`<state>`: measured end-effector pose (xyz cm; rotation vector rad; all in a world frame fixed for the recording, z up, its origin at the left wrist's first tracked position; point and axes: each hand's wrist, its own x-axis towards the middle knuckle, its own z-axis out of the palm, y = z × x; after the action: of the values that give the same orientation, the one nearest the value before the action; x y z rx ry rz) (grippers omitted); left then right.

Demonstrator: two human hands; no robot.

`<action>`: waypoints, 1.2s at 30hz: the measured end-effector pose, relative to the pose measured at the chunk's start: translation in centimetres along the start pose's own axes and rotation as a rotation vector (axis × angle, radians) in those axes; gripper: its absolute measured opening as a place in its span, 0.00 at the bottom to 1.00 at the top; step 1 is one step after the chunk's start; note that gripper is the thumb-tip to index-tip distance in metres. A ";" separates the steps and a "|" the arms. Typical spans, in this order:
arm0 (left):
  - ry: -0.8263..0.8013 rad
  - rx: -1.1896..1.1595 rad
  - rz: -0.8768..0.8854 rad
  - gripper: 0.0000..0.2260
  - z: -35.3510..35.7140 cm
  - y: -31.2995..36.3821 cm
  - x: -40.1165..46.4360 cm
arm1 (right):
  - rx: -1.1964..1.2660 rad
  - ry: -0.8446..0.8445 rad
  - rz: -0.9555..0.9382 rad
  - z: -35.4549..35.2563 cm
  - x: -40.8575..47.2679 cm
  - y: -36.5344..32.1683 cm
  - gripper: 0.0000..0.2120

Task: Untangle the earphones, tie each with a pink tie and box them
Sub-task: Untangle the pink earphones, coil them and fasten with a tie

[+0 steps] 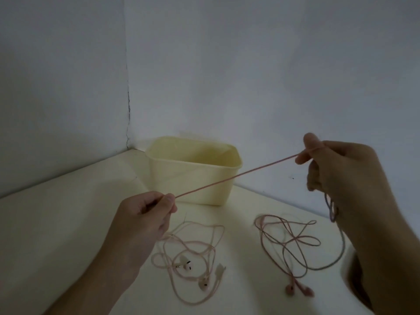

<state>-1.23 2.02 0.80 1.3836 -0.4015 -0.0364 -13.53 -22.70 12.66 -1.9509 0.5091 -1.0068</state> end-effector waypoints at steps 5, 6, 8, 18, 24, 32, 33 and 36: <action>0.065 0.010 -0.043 0.16 -0.1 -0.5 0.3 | 0.139 0.158 -0.052 -1.0 1.4 -1.2 0.22; 0.079 -0.014 -0.053 0.15 -0.2 -0.5 0.4 | 0.159 0.193 -0.094 -1.3 1.8 -1.4 0.20; 0.078 -0.069 -0.059 0.15 -0.3 -0.4 0.5 | 0.223 0.230 -0.142 -1.9 2.4 -1.5 0.19; -0.139 -0.111 0.080 0.14 0.5 0.5 -0.7 | -1.159 -0.654 0.097 -0.1 1.4 2.3 0.43; -0.205 -0.049 0.082 0.13 1.1 0.7 -1.6 | -0.670 -0.895 -0.199 3.5 -3.5 -1.8 0.37; -0.187 0.030 0.140 0.13 1.2 0.8 -1.8 | -0.141 -0.857 -0.035 8.3 -5.3 -1.2 0.10; -0.188 0.032 0.140 0.13 1.3 0.7 -1.8 | -0.176 -0.865 -0.054 8.2 -5.3 -0.9 0.07; -0.208 -0.009 0.102 0.13 1.3 0.5 -1.8 | -0.254 -0.786 -0.098 7.7 -5.0 -0.3 0.14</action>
<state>-3.45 1.34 1.00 1.3530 -0.6443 -0.0990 -10.25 -15.30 8.33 -2.4082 0.0905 -0.1704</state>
